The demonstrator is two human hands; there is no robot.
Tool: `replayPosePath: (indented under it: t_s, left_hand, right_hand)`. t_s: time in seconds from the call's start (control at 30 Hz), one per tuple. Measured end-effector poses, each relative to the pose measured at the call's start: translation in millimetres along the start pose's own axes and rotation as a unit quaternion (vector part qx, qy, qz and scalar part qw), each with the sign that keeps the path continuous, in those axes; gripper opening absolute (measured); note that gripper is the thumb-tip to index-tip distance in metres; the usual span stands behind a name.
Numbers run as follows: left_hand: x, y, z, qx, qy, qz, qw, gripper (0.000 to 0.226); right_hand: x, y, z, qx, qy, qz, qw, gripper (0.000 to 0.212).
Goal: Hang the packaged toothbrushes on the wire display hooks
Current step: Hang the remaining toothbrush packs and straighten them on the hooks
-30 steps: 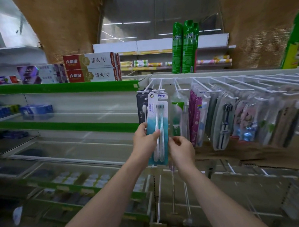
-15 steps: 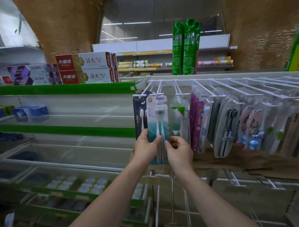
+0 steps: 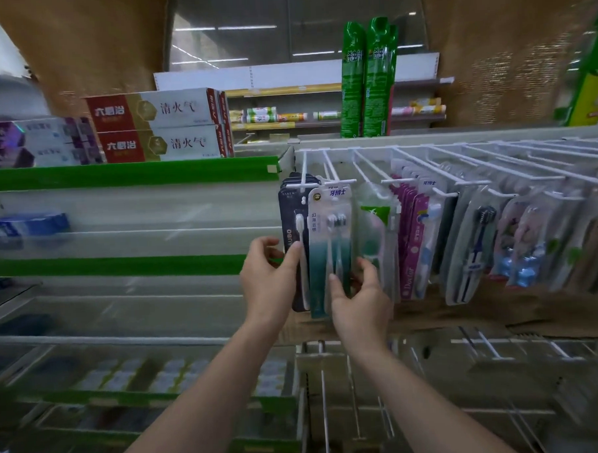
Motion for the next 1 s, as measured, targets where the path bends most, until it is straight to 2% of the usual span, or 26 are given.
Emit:
replayPosePath:
  t_s: [0.1,0.27,0.4,0.47,0.53,0.63,0.7,0.77,0.9,1.0]
  left_hand:
    - [14,3,-6,0.046,-0.014,0.018,0.999,0.04]
    - [32,8,-6,0.088,-0.097,0.03,0.991,0.075]
    - [36,14,1,0.037,-0.168,-0.003,0.985,0.099]
    - [39,18,5,0.026,-0.177,0.002,0.984,0.108]
    - [45,20,11,0.017,-0.185,0.014,0.983,0.103]
    - [47,21,19,-0.002,-0.184,0.04,0.982,0.081]
    - [43,20,21,-0.01,-0.167,0.062,0.984,0.065]
    - [40,19,21,-0.016,-0.143,0.075,0.987,0.062]
    - [37,16,20,0.02,-0.078,0.097,0.992,0.067]
    - [29,17,16,0.084,0.027,0.167,0.982,0.06]
  right_hand:
    - [5,-12,12,-0.009,0.008,0.007,1.0,0.063]
    - [30,-28,21,-0.044,0.014,0.028,0.999,0.071]
    - [49,-30,21,0.024,0.009,0.073,0.997,0.059]
    - [57,-31,20,0.041,0.0,0.08,0.996,0.054]
    - [64,-29,20,0.046,-0.001,0.08,0.996,0.053]
    - [68,-23,21,0.027,0.002,0.079,0.996,0.049]
    - [69,-20,20,0.012,0.005,0.074,0.997,0.041]
    - [70,-18,19,0.011,0.013,0.072,0.997,0.032]
    - [64,-16,17,0.021,0.045,0.047,0.998,0.022]
    - [56,-18,15,-0.005,0.065,-0.004,0.998,0.021]
Point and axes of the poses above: each hand's wrist, its own x-axis towards the middle knuckle, its own z-axis out of the palm, y = z × x, the point moved 3 cm from there along x, towards the middle knuckle, and after that the axes turned 15 degrees about -z, right-handed, at the moved point
